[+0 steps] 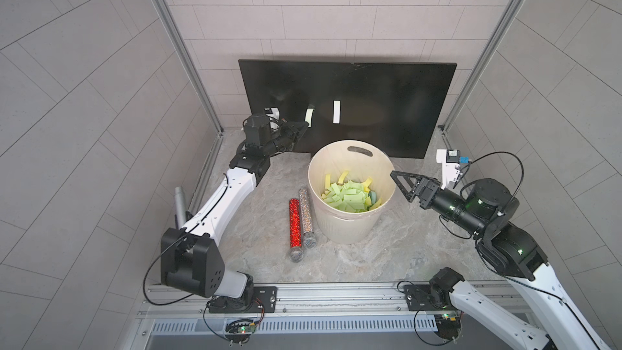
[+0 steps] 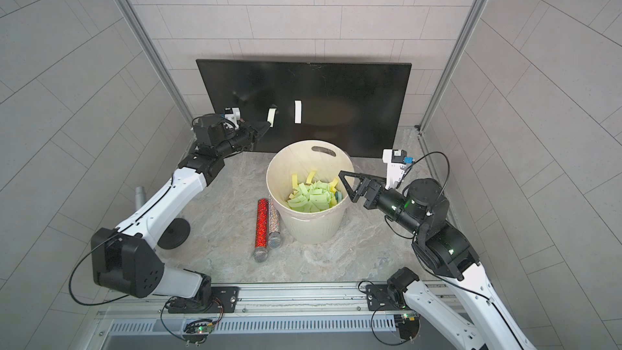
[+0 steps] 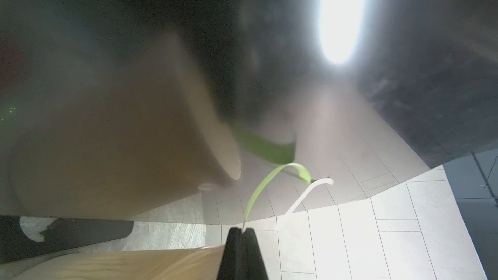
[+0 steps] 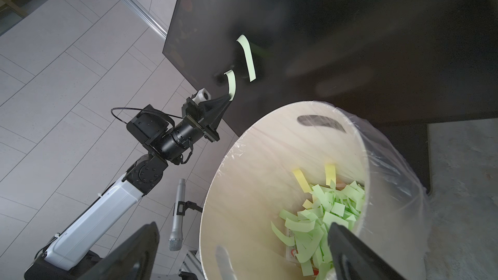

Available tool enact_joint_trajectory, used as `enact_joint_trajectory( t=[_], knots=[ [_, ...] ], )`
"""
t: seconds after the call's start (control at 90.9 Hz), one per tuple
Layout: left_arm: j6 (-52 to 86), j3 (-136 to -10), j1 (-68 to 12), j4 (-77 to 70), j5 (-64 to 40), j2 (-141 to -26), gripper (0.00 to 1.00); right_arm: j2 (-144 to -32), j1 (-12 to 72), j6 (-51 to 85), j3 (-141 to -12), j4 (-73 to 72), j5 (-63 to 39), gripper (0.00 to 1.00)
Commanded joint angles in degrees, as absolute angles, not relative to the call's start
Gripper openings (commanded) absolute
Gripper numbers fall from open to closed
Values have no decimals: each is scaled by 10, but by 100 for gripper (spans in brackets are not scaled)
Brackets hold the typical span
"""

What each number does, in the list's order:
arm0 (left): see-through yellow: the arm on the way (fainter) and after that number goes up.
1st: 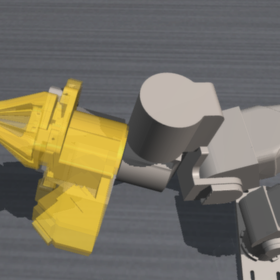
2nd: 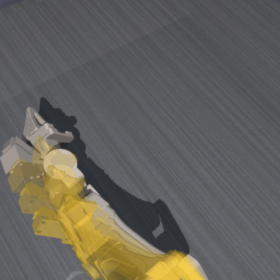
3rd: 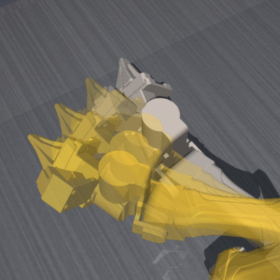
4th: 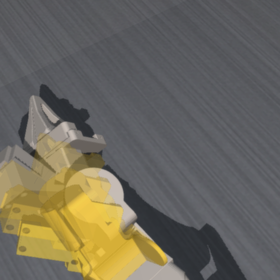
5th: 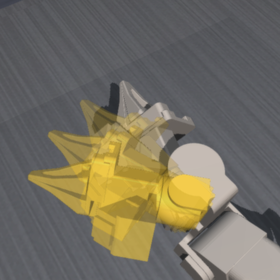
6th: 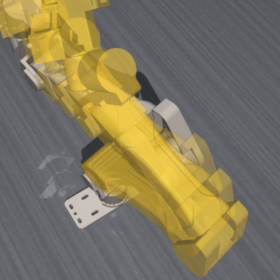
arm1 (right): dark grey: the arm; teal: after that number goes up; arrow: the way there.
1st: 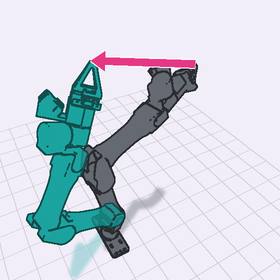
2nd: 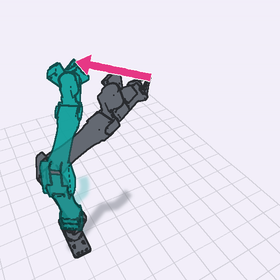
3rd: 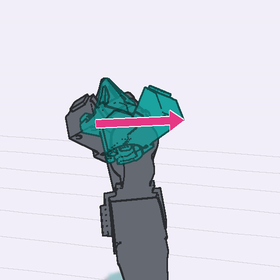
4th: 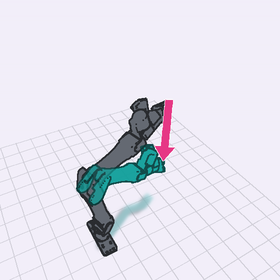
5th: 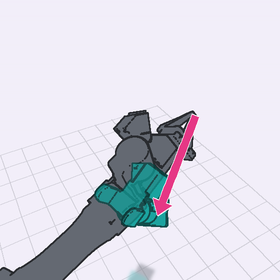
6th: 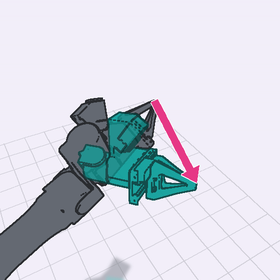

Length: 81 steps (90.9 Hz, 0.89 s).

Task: Remove the sticky note from the monitor
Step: Tear off the sticky note from the monitor.

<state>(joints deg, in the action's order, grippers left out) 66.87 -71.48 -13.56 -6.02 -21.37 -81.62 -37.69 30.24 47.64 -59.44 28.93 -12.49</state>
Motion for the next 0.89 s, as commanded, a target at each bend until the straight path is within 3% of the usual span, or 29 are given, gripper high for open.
enact_joint_trajectory(
  t=[0.0, 0.418, 0.88],
  knots=[
    [656, -694, -136, -54, -217, -784, 0, -370, 299, 481, -606, 293, -125, 100],
    [641, -663, -161, -3, -242, -693, 0, -358, 300, 484, -604, 300, -119, 100],
    [565, -665, -289, 123, -188, -589, 0, -343, 300, 493, -589, 301, -111, 100]
  ],
)
